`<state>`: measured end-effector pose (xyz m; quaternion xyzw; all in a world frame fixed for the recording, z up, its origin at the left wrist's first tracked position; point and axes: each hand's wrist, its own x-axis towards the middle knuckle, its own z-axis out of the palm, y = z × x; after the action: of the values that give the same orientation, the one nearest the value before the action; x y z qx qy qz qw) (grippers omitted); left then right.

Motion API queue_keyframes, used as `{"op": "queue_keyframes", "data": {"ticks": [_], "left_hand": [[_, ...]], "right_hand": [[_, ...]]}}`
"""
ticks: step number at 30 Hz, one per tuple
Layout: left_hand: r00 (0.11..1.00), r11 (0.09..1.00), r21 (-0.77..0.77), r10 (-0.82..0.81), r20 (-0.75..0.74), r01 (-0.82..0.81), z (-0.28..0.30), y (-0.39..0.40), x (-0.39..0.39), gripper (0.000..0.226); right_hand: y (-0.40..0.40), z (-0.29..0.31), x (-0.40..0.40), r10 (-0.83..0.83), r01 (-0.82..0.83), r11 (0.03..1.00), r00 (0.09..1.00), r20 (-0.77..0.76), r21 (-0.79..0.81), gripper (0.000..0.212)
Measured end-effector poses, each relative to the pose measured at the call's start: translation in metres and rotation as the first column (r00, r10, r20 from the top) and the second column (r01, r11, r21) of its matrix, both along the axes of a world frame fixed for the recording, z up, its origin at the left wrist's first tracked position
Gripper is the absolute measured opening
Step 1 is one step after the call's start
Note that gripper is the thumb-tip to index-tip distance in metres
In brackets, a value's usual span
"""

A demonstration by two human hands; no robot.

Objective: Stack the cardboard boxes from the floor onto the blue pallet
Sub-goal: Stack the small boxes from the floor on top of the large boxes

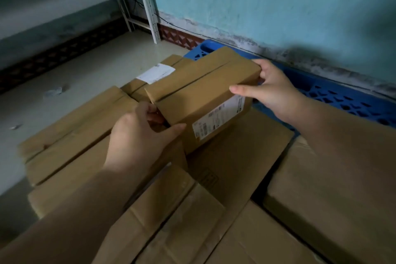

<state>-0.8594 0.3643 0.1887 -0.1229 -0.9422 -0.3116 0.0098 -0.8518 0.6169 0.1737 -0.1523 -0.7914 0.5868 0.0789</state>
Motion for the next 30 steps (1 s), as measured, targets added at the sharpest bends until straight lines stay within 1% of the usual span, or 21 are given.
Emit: {"op": "queue_keyframes", "data": {"ticks": [2,4,5,6,7,9,11,12,14,16,19,20,22,23,25,27,28,30], "left_hand": [[0.997,0.994,-0.108,0.003,-0.071,-0.01,-0.002,0.002,0.003,0.056],[0.995,0.967,-0.256,-0.022,-0.101,-0.005,-0.001,0.005,0.009,0.056],[0.994,0.951,-0.308,-0.033,-0.103,0.0,-0.001,0.006,0.011,0.058],[0.994,0.943,-0.334,-0.037,-0.106,0.0,-0.001,0.005,0.012,0.06],[0.993,0.943,-0.334,-0.032,-0.116,-0.009,-0.001,0.004,0.012,0.062],[0.988,0.964,-0.267,-0.024,-0.152,-0.018,0.001,0.0,0.009,0.061],[0.986,0.983,-0.182,-0.014,-0.167,-0.017,0.004,-0.002,0.006,0.06],[0.987,0.986,-0.169,-0.02,-0.158,-0.007,0.005,-0.004,0.004,0.059],[0.991,0.98,-0.195,-0.055,-0.124,0.03,0.005,-0.006,0.0,0.061],[0.99,0.974,-0.217,-0.087,-0.11,0.062,0.003,-0.009,-0.001,0.064],[0.985,0.969,-0.235,-0.114,-0.127,0.081,0.002,-0.012,-0.003,0.06],[0.985,0.968,-0.235,-0.119,-0.124,0.087,0.003,-0.012,-0.004,0.058],[0.983,0.966,-0.234,-0.141,-0.114,0.111,0.004,-0.012,-0.004,0.055],[0.981,0.966,-0.224,-0.154,-0.115,0.126,0.006,-0.013,-0.003,0.052],[0.981,0.977,-0.166,-0.155,-0.118,0.135,0.011,-0.021,0.002,0.049],[0.98,0.987,-0.127,-0.121,-0.158,0.102,0.02,-0.04,0.011,0.055],[0.978,0.991,-0.114,-0.093,-0.186,0.073,0.026,-0.053,0.017,0.059],[0.973,0.996,-0.088,-0.021,-0.231,0.001,0.039,-0.089,0.032,0.058]], "right_hand": [[-0.001,-0.011,0.0,-0.018,0.017,0.998,1.0,-0.016,-0.068,0.101],[-0.003,-0.024,0.002,-0.03,0.028,0.994,0.999,-0.015,-0.109,0.113],[-0.005,-0.029,0.004,-0.03,0.029,0.992,1.0,-0.005,-0.122,0.116],[-0.008,-0.033,0.006,-0.025,0.026,0.991,1.0,0.009,-0.13,0.115],[-0.01,-0.036,0.007,-0.022,0.025,0.99,1.0,0.02,-0.137,0.11],[-0.013,-0.04,0.007,-0.025,0.035,0.987,0.998,0.065,-0.155,0.102],[-0.015,-0.037,0.003,-0.036,0.062,0.977,0.991,0.131,-0.202,0.107],[-0.017,-0.036,-0.001,-0.047,0.08,0.969,0.989,0.143,-0.233,0.108],[-0.021,-0.032,-0.008,-0.067,0.107,0.955,0.986,0.152,-0.275,0.102],[-0.026,-0.031,-0.017,-0.093,0.133,0.957,0.983,0.161,-0.259,0.089],[-0.038,-0.029,-0.028,-0.11,0.166,0.958,0.966,0.235,-0.235,0.079],[-0.044,-0.027,-0.029,-0.095,0.161,0.962,0.954,0.286,-0.218,0.08],[-0.059,-0.022,-0.028,-0.096,0.164,0.973,0.928,0.36,-0.163,0.091],[-0.065,-0.019,-0.027,-0.121,0.185,0.972,0.926,0.358,-0.148,0.095],[-0.078,-0.009,-0.022,-0.218,0.246,0.966,0.941,0.257,-0.081,0.098],[-0.094,0.01,-0.012,-0.275,0.265,0.96,0.954,0.12,0.087,0.095],[-0.103,0.021,-0.005,-0.272,0.26,0.951,0.961,0.055,0.17,0.093],[-0.126,0.044,0.008,-0.238,0.242,0.933,0.97,-0.048,0.267,0.088]]}}
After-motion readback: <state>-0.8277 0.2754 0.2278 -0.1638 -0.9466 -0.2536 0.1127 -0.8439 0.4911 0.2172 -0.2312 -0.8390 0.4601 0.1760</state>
